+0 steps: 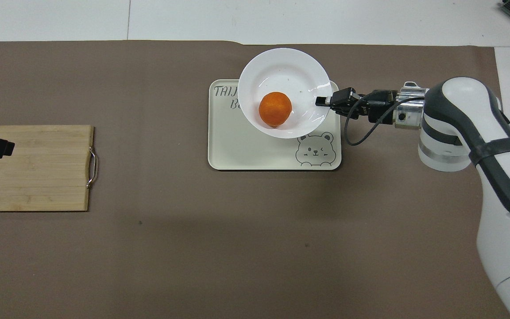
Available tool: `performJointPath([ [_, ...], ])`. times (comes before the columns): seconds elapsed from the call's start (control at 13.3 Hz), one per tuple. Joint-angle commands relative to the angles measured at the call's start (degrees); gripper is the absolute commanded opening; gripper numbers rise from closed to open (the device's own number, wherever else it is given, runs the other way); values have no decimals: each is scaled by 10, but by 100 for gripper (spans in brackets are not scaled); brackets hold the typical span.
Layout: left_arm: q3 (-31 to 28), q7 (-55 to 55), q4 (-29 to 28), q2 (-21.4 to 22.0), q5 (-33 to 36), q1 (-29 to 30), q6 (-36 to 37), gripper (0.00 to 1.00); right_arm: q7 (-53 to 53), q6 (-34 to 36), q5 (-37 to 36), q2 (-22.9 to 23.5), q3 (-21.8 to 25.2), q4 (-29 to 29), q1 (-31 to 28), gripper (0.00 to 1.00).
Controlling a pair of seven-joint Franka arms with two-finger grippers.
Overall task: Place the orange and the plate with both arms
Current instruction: 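Lift the plate with the right gripper and carry it over the bear tray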
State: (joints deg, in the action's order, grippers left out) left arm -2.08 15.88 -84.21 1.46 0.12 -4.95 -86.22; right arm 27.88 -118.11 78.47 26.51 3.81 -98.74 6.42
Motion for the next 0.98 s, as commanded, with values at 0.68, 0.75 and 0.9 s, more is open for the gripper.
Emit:
performJointPath([
  [0.68,6,4,11,-2,5,7,13,100,-8,-64,19,89,-26,80,14,0],
  [0.75,5,4,11,-2,5,7,13,100,-7,-64,16,89,-26,79,15,0],
  [0.9,5,4,11,-2,4,7,13,100,10,-63,12,88,-26,69,25,0],
])
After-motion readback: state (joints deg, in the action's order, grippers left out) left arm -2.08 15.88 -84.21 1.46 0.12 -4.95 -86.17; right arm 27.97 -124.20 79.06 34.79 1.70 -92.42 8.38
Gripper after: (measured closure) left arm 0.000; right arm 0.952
